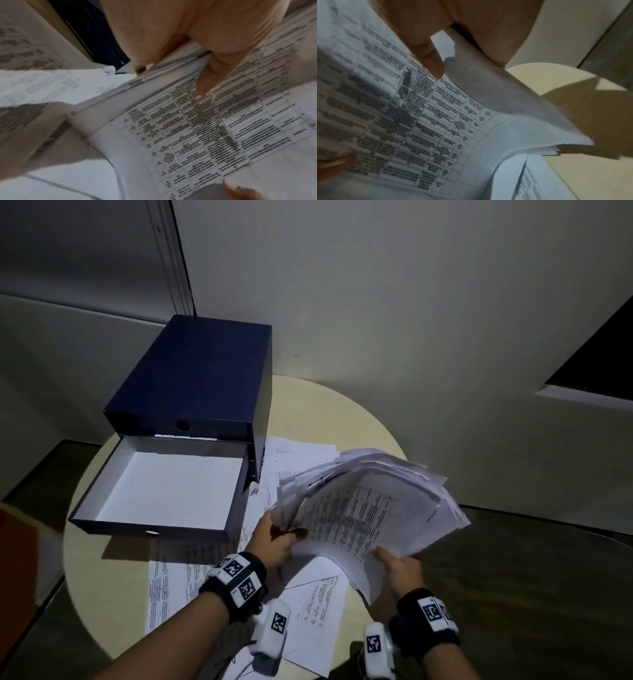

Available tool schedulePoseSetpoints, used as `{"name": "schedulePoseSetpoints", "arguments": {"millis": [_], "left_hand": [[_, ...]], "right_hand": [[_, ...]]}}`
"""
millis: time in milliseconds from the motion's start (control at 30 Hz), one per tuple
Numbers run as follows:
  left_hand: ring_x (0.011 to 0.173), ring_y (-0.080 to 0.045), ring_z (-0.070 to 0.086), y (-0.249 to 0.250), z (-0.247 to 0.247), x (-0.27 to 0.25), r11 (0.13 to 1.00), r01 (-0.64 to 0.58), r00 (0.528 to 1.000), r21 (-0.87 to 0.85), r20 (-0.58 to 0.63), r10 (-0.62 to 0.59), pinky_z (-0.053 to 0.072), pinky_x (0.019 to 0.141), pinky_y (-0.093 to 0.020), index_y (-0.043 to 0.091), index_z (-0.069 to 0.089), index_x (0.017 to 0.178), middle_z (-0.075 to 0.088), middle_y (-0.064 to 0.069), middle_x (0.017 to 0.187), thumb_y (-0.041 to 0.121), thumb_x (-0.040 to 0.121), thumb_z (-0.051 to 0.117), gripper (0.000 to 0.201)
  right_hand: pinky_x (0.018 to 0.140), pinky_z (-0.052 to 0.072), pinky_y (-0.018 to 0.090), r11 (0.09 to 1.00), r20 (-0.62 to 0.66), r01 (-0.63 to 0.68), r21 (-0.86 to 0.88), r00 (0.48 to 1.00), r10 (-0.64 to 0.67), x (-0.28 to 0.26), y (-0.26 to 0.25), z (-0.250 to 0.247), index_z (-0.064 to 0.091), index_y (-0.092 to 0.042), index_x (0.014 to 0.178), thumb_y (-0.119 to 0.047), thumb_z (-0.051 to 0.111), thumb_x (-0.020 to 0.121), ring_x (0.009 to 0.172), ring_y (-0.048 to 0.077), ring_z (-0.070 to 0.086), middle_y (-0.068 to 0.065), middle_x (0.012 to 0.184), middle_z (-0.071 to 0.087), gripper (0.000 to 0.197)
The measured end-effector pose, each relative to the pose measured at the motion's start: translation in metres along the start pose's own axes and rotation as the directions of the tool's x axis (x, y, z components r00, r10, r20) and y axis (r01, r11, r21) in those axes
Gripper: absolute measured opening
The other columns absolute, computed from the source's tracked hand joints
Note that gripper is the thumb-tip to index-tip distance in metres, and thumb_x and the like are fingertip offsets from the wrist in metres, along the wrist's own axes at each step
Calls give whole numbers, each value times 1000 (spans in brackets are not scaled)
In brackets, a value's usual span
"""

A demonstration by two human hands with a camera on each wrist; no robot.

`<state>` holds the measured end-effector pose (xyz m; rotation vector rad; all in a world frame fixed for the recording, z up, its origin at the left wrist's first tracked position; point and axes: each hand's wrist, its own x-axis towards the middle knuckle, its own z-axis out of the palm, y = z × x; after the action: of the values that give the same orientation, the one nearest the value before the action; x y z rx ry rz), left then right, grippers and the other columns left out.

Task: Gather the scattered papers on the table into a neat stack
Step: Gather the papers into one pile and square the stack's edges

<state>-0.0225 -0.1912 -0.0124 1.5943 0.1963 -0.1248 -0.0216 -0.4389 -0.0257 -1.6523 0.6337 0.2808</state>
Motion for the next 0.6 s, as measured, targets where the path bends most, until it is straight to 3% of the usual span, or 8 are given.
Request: {"name": "schedulePoseSetpoints", "arguments": {"millis": [100,200,267,333,400,467,533,600], "left_hand": [[111,-4,62,-2,7,2,997,-5,1000,80,20,4,50,95,-28,33,58,118,69,13,113,-5,83,68,53],[105,-7,64,-8,12,2,982,20,1000,189,-4,-19,51,81,-19,38,56,106,66,16,106,-3,84,67,48],[97,-9,62,-15,8,0,962,96,994,257,-83,-78,46,66,-8,37,56,96,64,12,103,-2,84,66,42],[95,-6,60,-33,-6,-5,896,216,968,388,-206,-144,47,69,-9,30,56,104,62,3,115,6,84,66,32],[110,-19,58,-51,-28,-11,706,446,890,551,-355,-285,49,91,-28,24,54,119,58,-7,129,23,83,66,38],[134,-34,36,-68,-54,-22,467,659,752,590,-535,-385,37,108,-46,16,47,133,36,-18,146,40,82,64,58],[147,-38,7,-81,-80,-40,415,778,622,471,-667,-411,20,116,-55,10,29,147,6,-20,159,44,81,66,83],[148,-38,0,-94,-103,-53,418,837,523,355,-742,-418,17,116,-58,10,14,152,-2,-18,161,45,78,70,99]], "right_hand": [[88,43,28,1000,14,17,-3,1000,-17,-3,0,2,55,-1,119,-11,72,86,98,27,59,9,107,62,40],[83,57,43,1000,-49,25,17,999,-24,3,4,-2,59,-8,111,-34,75,79,87,29,69,9,98,72,45],[83,58,54,998,-73,26,65,997,-21,5,2,-11,62,-11,111,-29,72,82,86,33,73,12,97,76,36],[85,57,50,999,-88,23,47,996,-18,8,3,-21,64,-7,108,-17,68,88,85,33,73,12,96,76,22],[87,51,39,998,-119,57,-23,991,-59,9,8,-30,64,-5,108,-9,64,91,86,28,69,9,97,73,18],[84,46,36,996,-128,43,-81,990,-53,15,23,-35,63,-2,111,-6,65,90,83,27,63,7,91,69,21],[79,48,38,992,-131,-31,-120,991,15,23,43,-36,62,1,109,-8,67,89,75,27,61,9,82,67,23],[79,50,39,985,-104,-83,-150,992,68,30,58,-33,60,1,110,-8,68,88,77,30,62,12,84,67,24]]}}
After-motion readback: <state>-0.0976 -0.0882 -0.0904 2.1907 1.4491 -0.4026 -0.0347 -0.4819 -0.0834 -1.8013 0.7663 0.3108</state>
